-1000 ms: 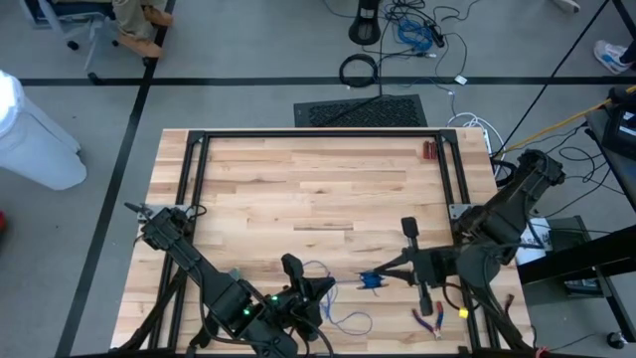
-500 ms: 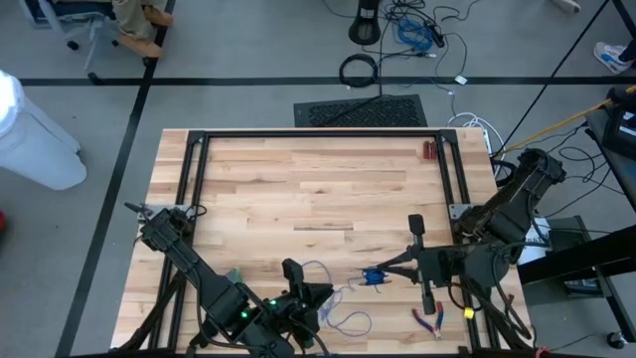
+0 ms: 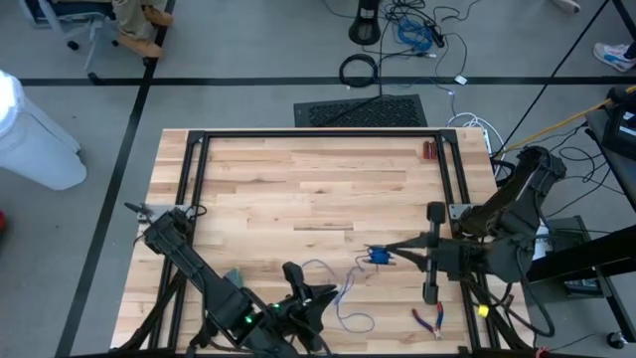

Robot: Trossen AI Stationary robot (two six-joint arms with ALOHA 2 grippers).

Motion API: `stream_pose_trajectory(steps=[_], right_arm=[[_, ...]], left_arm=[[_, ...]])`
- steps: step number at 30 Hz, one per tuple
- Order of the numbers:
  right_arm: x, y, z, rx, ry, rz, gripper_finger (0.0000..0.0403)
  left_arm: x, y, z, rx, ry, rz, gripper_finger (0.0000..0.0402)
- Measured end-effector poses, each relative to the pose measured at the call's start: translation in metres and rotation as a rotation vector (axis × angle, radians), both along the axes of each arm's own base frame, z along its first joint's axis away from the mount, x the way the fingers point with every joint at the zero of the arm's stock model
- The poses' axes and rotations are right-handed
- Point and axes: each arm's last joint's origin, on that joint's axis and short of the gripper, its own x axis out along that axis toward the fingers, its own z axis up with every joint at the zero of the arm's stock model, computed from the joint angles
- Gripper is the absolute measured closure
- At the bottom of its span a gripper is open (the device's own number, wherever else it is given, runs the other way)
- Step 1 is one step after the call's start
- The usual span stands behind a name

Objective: Coil cords
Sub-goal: Coil the blue wire onto the black spool

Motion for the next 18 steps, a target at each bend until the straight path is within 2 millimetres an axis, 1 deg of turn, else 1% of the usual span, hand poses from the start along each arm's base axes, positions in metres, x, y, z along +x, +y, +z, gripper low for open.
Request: stream_pose_trajectory(steps=[3,6,10,14,18], right_arm=[[-0.004,0.001,0.001,-0.010,-0.008,-0.017,0.0403],[-0.007,0.002,0.002,-0.030,-0.012,-0.040,0.0403],[-0.011,0.004,0.004,-0.053,-0.021,-0.051,0.0403],[-0.016,0.005,0.007,-0.056,-0.030,-0.034,0.0403],[-0.018,0.004,0.008,-0.064,-0.032,-0.027,0.0403]], left_arm=[[0.011,0.000,-0.012,0.035,-0.012,0.055,0.0340],[0.023,0.004,-0.020,0.021,-0.042,0.093,0.0331],[0.037,0.005,-0.029,-0.025,-0.064,0.092,0.0285],[0.048,0.009,-0.037,-0.075,-0.114,0.149,0.0233],[0.056,0.013,-0.048,-0.096,-0.097,0.152,0.0211]])
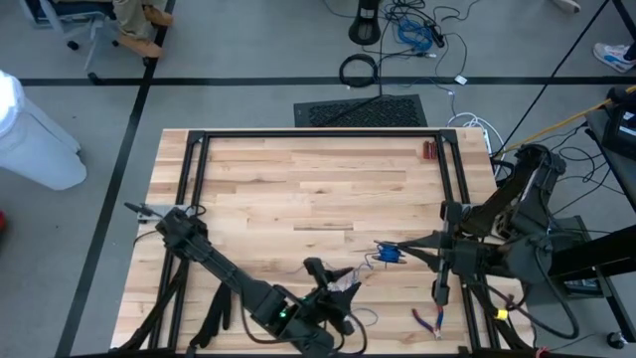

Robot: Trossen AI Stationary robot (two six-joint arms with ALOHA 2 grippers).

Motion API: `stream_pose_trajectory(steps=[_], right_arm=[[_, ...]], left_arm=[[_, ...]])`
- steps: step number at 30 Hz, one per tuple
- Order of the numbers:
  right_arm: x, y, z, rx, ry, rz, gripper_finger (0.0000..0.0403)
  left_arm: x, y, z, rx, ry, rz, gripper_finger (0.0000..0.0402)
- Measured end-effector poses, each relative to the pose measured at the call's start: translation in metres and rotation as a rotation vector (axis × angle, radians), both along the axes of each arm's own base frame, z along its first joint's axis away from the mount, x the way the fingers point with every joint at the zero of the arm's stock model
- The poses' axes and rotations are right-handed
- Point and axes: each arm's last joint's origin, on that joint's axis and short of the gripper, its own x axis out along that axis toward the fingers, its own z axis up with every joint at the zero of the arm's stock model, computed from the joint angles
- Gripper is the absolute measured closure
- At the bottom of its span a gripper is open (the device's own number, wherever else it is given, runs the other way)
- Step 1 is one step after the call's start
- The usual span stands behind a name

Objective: Coil cords
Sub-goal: Coil the blue wire onto the black spool

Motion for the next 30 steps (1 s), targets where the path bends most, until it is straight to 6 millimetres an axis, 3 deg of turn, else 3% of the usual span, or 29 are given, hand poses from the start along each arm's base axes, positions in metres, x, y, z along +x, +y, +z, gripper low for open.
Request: stream_pose_trajectory(steps=[6,21,30], right_arm=[[-0.001,-0.002,0.001,-0.022,0.000,-0.002,0.0403],[-0.025,0.000,0.010,-0.022,-0.019,0.104,0.0403],[-0.030,0.008,0.010,-0.022,-0.018,0.258,0.0403]], left_arm=[[0.003,-0.002,-0.008,-0.131,0.054,-0.099,0.0207],[-0.035,0.003,-0.028,0.076,0.426,-0.087,0.0207],[-0.018,0.012,-0.022,-0.003,0.344,-0.093,0.0208]])
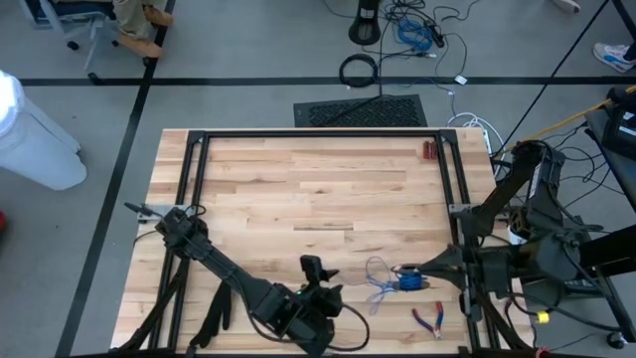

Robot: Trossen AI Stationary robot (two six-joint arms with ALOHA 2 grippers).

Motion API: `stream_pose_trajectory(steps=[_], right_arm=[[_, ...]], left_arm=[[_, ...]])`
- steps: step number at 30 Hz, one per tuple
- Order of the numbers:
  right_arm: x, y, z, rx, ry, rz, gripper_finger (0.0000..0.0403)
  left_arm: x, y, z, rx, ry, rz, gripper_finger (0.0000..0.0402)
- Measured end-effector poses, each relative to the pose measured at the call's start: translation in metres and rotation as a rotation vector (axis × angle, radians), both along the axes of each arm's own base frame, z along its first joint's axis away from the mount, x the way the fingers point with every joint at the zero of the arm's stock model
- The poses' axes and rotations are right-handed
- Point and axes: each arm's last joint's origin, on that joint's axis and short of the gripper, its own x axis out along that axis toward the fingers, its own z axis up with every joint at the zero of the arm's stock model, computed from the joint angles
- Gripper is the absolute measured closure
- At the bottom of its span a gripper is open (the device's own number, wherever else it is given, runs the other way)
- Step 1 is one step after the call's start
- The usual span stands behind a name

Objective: Coil cords
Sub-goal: Coil the blue wire onto the black spool

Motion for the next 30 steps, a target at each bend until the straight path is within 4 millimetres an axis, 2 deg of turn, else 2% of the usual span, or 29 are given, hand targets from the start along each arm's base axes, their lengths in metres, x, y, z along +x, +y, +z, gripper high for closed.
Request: stream_pose_trajectory(steps=[8,15,24,30], right_arm=[[0.000,0.000,0.001,0.016,-0.006,0.001,0.0403],[0.000,0.000,0.001,0.029,-0.004,0.000,0.0403],[0.001,0.001,0.000,0.026,-0.003,0.001,0.0403],[0.001,0.001,0.000,0.025,-0.002,0.001,0.0403]], left_arm=[[0.018,-0.007,0.011,-0.071,-0.131,-0.101,0.0208],[0.034,-0.001,-0.006,-0.001,-0.183,-0.134,0.0208],[0.046,0.003,-0.023,0.052,-0.220,-0.225,0.0208],[0.052,0.007,-0.026,0.042,-0.251,-0.226,0.0241]])
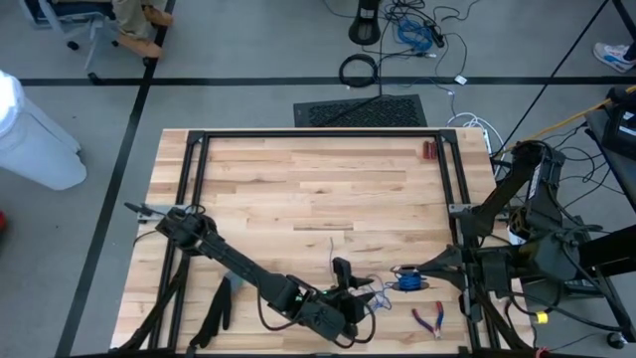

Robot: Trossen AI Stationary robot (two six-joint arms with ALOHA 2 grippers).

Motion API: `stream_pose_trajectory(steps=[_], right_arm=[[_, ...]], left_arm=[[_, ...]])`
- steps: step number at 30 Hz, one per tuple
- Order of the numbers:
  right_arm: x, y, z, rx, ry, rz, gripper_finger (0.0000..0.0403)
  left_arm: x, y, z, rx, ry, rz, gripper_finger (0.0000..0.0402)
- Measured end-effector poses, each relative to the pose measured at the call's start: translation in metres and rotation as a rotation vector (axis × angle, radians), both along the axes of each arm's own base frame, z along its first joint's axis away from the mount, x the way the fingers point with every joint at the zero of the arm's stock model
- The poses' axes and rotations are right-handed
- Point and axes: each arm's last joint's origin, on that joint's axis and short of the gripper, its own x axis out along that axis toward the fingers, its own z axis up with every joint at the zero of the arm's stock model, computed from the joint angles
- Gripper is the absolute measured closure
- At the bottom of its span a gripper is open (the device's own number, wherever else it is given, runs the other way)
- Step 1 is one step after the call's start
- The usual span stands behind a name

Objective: Coil cords
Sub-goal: Coil the blue wire onto the black spool

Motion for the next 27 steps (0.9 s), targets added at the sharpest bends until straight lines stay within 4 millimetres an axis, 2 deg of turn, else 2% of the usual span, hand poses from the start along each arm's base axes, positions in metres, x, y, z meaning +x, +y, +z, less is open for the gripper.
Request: stream_pose_trajectory(steps=[6,12,18,21,27], right_arm=[[0.000,0.000,0.000,-0.002,0.000,0.000,0.0403],[0.000,0.000,0.000,-0.003,0.000,-0.005,0.0403],[0.000,-0.004,-0.001,-0.013,-0.002,-0.139,0.0403],[0.000,-0.006,-0.003,-0.023,0.008,-0.194,0.0403],[0.000,-0.008,-0.003,-0.027,0.006,-0.268,0.0403]], left_arm=[[0.003,0.003,-0.003,-0.012,0.015,-0.025,0.0302],[0.002,0.002,-0.003,-0.006,0.020,-0.033,0.0387],[-0.010,-0.012,-0.001,0.071,0.055,-0.068,0.0390],[-0.026,-0.021,0.017,0.104,0.048,-0.067,0.0392],[-0.076,-0.042,0.072,0.127,-0.037,-0.030,0.0394]])
